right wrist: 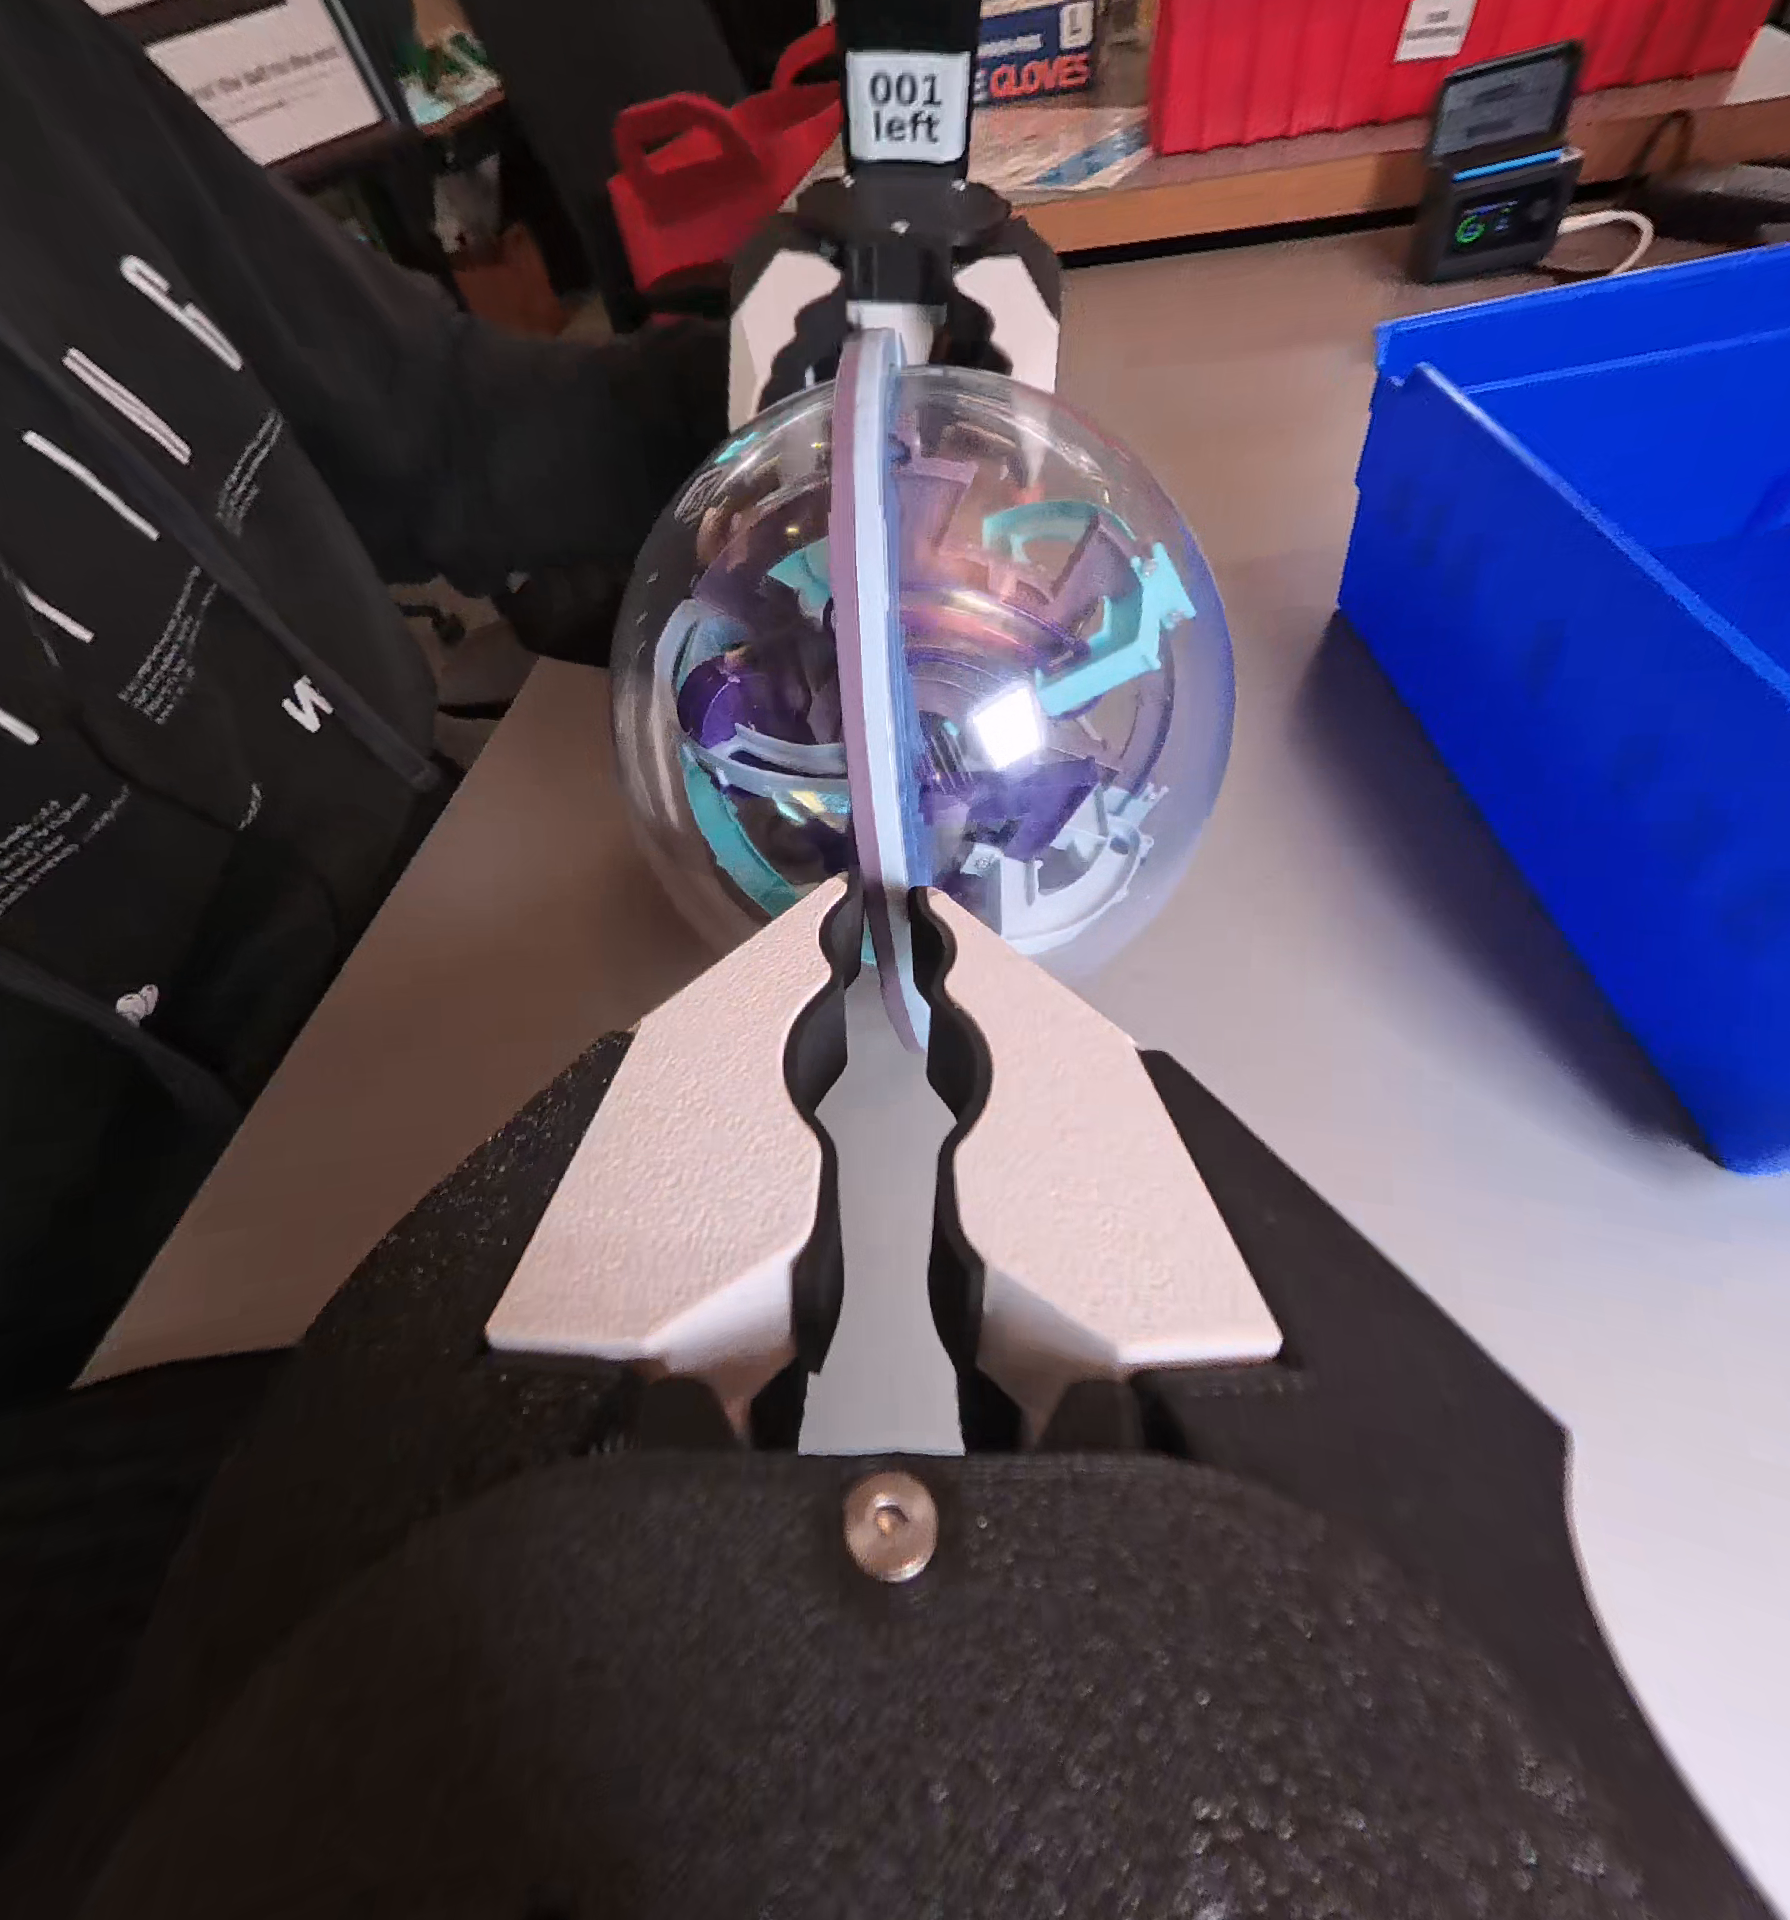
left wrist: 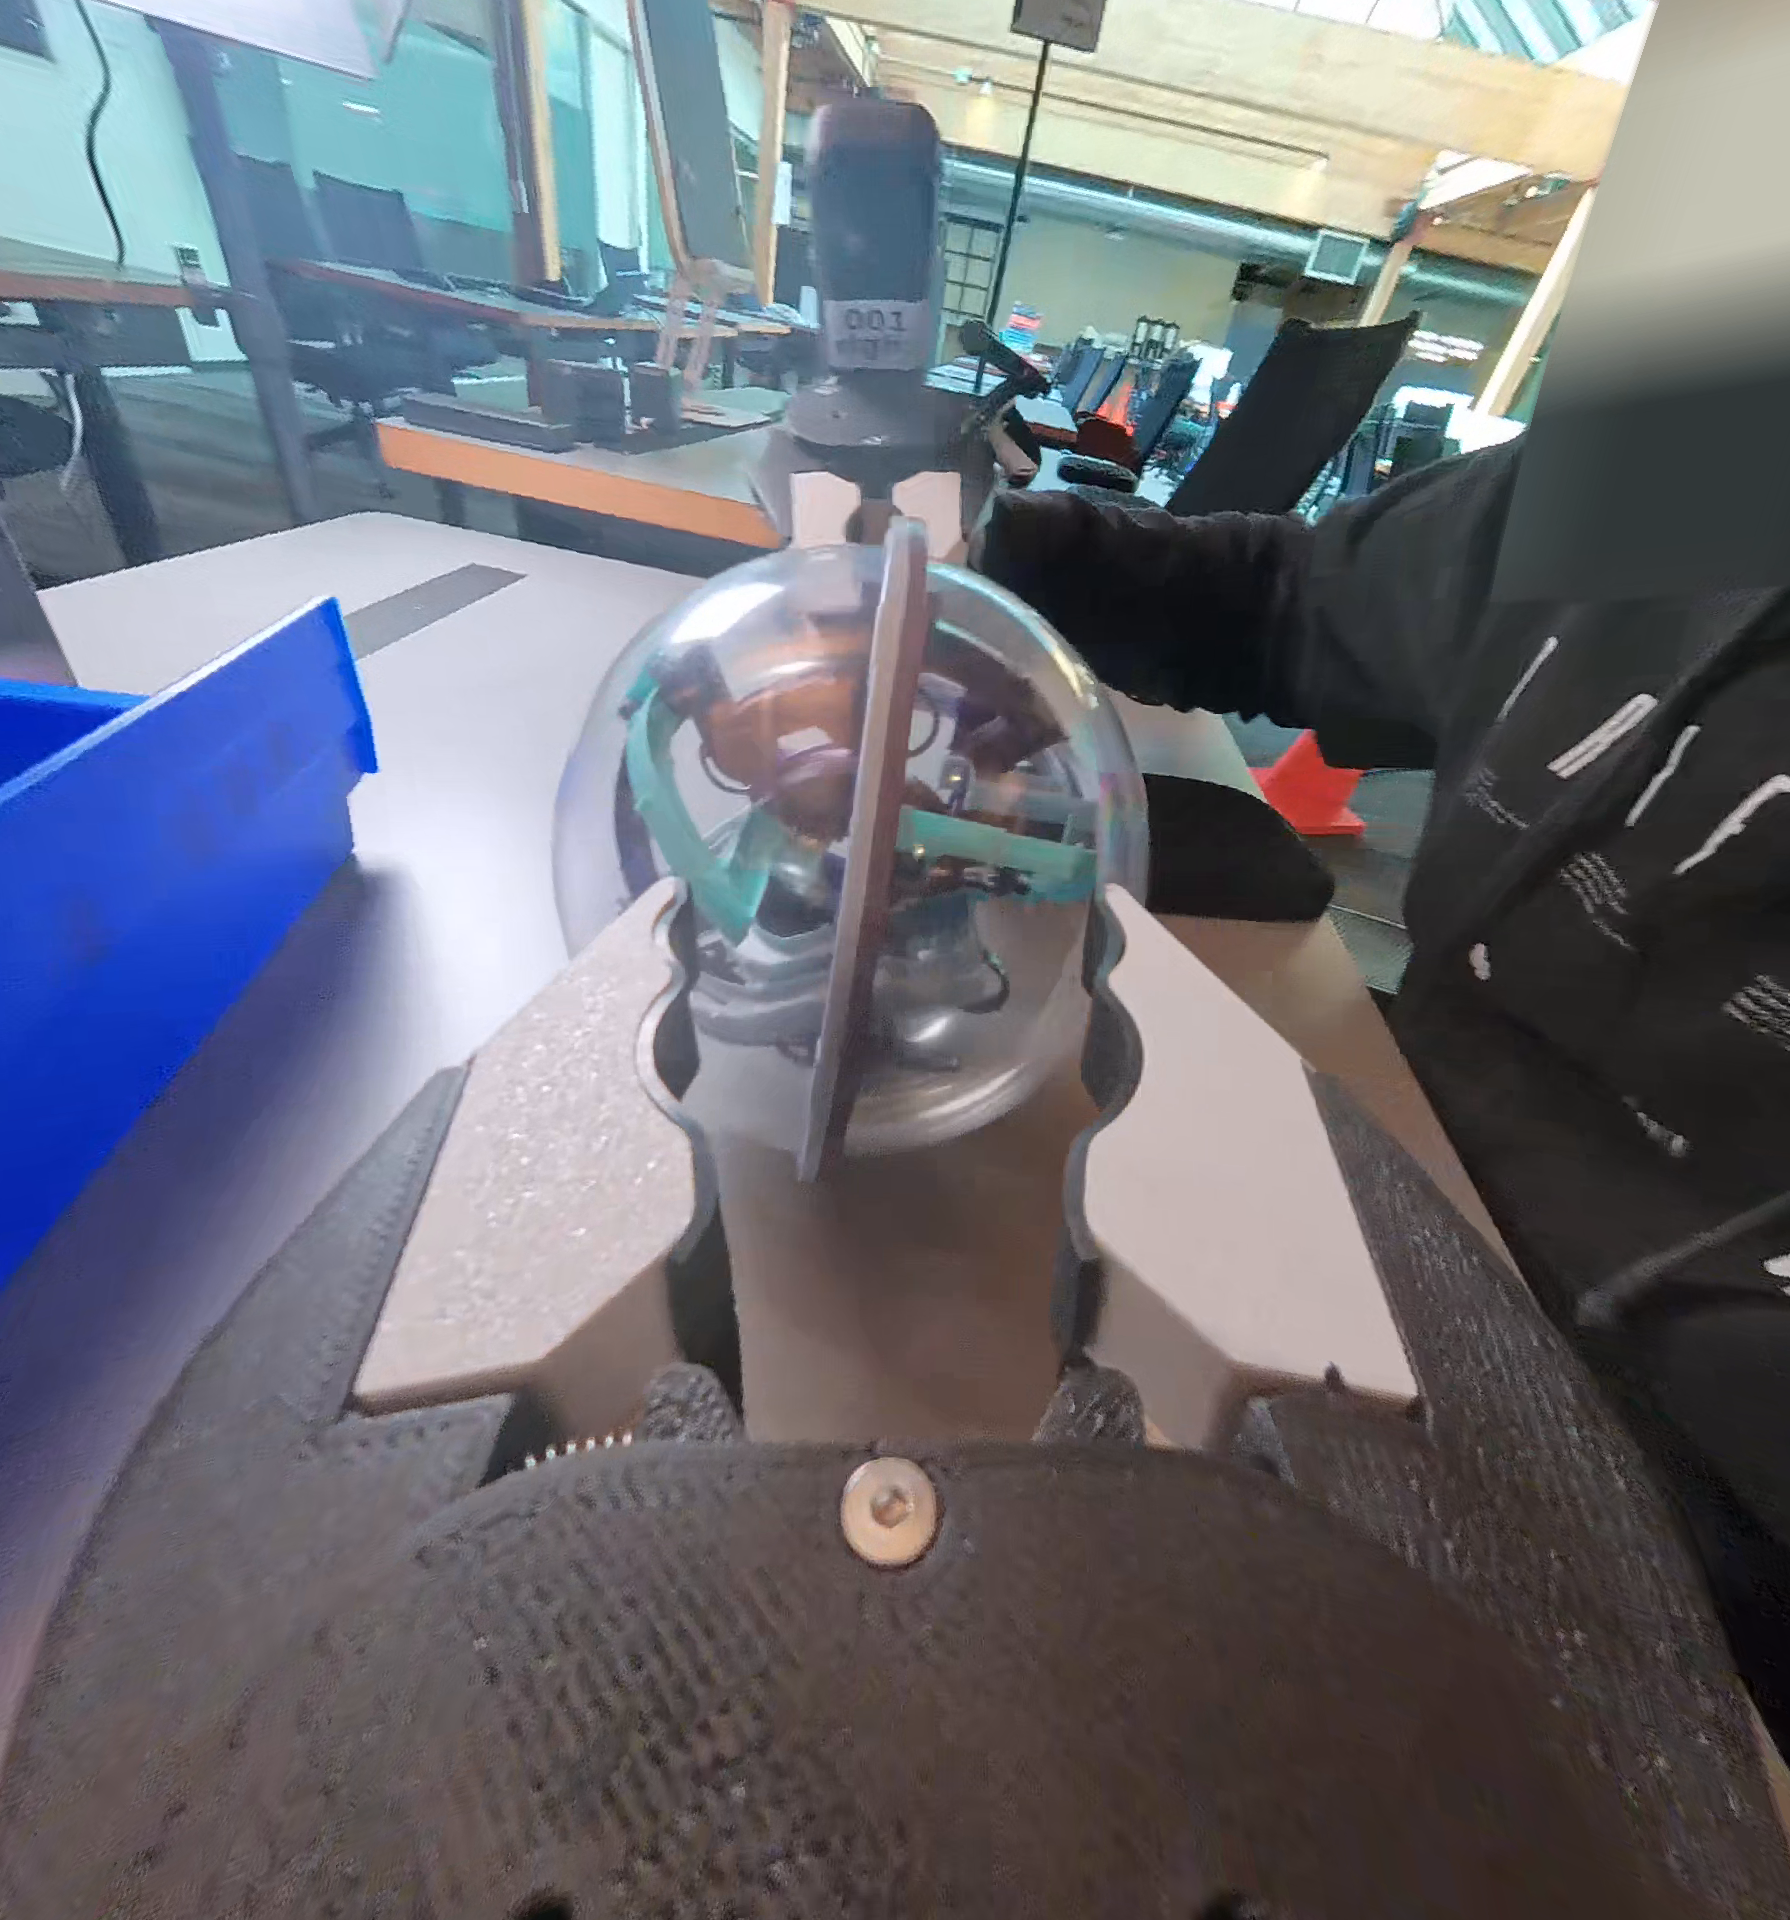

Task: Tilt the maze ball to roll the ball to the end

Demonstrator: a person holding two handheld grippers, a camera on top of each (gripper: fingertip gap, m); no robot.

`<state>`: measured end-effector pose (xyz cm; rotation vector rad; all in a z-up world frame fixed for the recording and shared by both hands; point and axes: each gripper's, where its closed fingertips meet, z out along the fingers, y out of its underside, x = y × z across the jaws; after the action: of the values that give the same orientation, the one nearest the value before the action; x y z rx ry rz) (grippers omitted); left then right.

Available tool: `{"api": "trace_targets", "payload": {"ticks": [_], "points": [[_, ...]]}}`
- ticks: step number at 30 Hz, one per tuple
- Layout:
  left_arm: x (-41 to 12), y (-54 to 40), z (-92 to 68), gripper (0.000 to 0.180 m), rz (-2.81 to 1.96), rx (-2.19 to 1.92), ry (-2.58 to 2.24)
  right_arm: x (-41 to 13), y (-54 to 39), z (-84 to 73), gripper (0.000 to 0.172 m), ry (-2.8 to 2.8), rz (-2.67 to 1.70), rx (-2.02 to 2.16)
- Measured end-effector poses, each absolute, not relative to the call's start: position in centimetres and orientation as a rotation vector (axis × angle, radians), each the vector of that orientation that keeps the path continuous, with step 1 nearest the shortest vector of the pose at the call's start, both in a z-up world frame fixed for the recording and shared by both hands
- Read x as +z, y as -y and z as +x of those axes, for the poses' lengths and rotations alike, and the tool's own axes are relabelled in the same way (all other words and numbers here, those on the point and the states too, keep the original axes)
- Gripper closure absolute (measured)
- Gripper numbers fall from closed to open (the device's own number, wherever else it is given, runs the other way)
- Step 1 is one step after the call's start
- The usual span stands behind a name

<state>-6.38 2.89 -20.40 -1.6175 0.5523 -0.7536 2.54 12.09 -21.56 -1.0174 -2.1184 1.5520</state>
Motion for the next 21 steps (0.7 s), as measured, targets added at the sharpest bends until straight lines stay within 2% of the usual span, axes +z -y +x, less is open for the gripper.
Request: {"api": "trace_targets", "payload": {"ticks": [2, 5, 6, 7, 9, 12, 14, 17, 19, 21], "points": [[-20.4, -3.1, -6.7, 0.121, -1.61, -0.749, -0.533, -21.6, -11.9, 2.7, 0.166, 2.049, -1.076, 1.567], [-20.3, -3.4, -7.0, 0.129, -1.604, -0.783, -0.521, -21.6, -11.8, 2.9, 0.166, 1.932, -1.185, 1.59], [-20.2, -3.6, -7.3, 0.139, -1.591, -0.793, -0.505, -21.6, -11.8, 2.9, 0.166, 1.894, -1.224, 1.604], [-20.0, -3.8, -7.7, 0.157, -1.583, -0.8, -0.478, -21.6, -11.8, 3.0, 0.166, 1.859, -1.269, 1.62], [-20.0, -4.2, -8.2, 0.173, -1.592, -0.844, -0.443, -21.8, -11.7, 3.0, 0.166, 1.798, -1.348, 1.637], [-20.1, -4.8, -8.5, 0.174, -1.616, -0.854, -0.408, -22.6, -11.4, 3.1, 0.167, 1.758, -1.42, 1.636], [-19.6, -4.9, -8.5, 0.162, -1.597, -0.808, -0.411, -22.6, -11.3, 3.1, 0.167, 1.681, -1.477, 1.699], [-17.6, -3.9, -7.9, 0.117, -1.519, -0.786, -0.416, -22.8, -11.5, 3.3, 0.167, 1.607, -1.516, 1.723], [-18.0, -3.3, -7.1, 0.086, -1.558, -0.699, -0.461, -23.0, -11.8, 3.4, 0.167, 1.548, -1.575, 1.751], [-19.4, -3.2, -6.1, 0.062, -1.636, -0.58, -0.494, -23.1, -12.0, 3.4, 0.167, 1.468, -1.64, 1.796]]}}
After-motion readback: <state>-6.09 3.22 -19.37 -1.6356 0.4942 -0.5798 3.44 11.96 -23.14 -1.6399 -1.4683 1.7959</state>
